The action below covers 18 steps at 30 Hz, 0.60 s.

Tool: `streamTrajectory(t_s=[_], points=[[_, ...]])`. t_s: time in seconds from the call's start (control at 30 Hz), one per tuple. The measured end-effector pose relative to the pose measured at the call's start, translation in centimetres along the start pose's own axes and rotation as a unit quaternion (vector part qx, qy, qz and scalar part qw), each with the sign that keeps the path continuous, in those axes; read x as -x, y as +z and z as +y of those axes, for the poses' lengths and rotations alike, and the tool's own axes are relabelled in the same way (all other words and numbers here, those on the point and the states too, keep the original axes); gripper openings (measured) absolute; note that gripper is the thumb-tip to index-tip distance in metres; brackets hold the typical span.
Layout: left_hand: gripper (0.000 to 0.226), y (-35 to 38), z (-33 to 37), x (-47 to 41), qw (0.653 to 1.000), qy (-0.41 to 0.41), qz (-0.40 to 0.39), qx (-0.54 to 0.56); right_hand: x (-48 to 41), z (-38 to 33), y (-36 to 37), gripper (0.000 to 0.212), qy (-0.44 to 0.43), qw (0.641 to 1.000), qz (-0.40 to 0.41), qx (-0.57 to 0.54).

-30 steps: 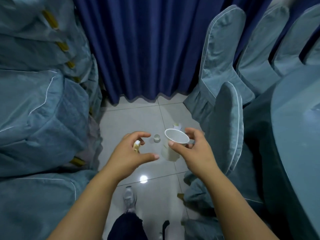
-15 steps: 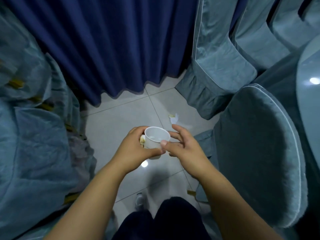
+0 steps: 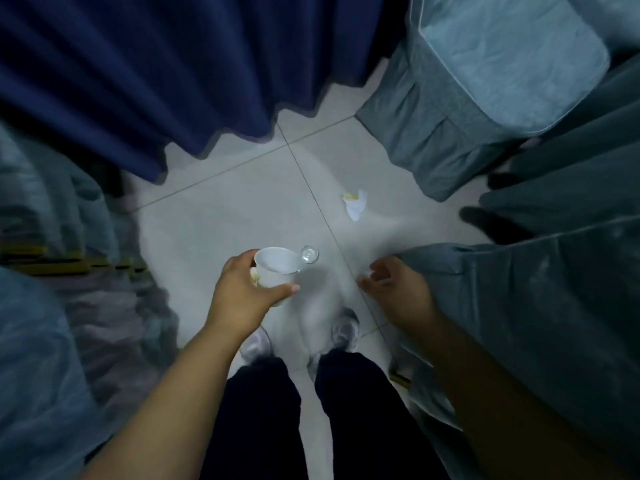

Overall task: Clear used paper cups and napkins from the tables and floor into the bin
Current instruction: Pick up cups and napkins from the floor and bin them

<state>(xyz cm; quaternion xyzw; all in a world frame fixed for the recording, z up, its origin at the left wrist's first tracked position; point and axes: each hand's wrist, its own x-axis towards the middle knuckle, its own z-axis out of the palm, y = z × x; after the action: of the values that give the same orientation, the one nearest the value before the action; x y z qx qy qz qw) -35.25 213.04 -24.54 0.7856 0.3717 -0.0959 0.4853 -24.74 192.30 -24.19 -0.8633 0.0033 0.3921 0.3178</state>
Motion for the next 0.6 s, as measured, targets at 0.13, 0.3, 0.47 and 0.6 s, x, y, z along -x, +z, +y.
streamTrajectory(t_s=[0.13, 0.3, 0.47, 0.6], points=[[0.06, 3.3, -4.5, -6.5, 0.999, -0.028, -0.014, -0.016, -7.9, 2.7, 4.0, 0.044, 0.009, 0.999, -0.02, 0.044], [0.061, 8.0, -11.4, -16.0, 0.998, -0.026, -0.033, -0.038, -18.3, 7.2, 11.0, 0.045, 0.01, 0.994, -0.035, 0.107], [0.067, 12.3, -16.8, -24.0, 0.997, -0.019, -0.031, -0.062, -27.5, 11.2, 17.5, 0.053, -0.016, 0.987, -0.044, 0.152], [0.061, 14.9, -19.2, -28.2, 0.986, 0.004, -0.073, -0.148, -33.8, 13.3, 21.7, 0.063, -0.066, 0.973, -0.042, 0.215]])
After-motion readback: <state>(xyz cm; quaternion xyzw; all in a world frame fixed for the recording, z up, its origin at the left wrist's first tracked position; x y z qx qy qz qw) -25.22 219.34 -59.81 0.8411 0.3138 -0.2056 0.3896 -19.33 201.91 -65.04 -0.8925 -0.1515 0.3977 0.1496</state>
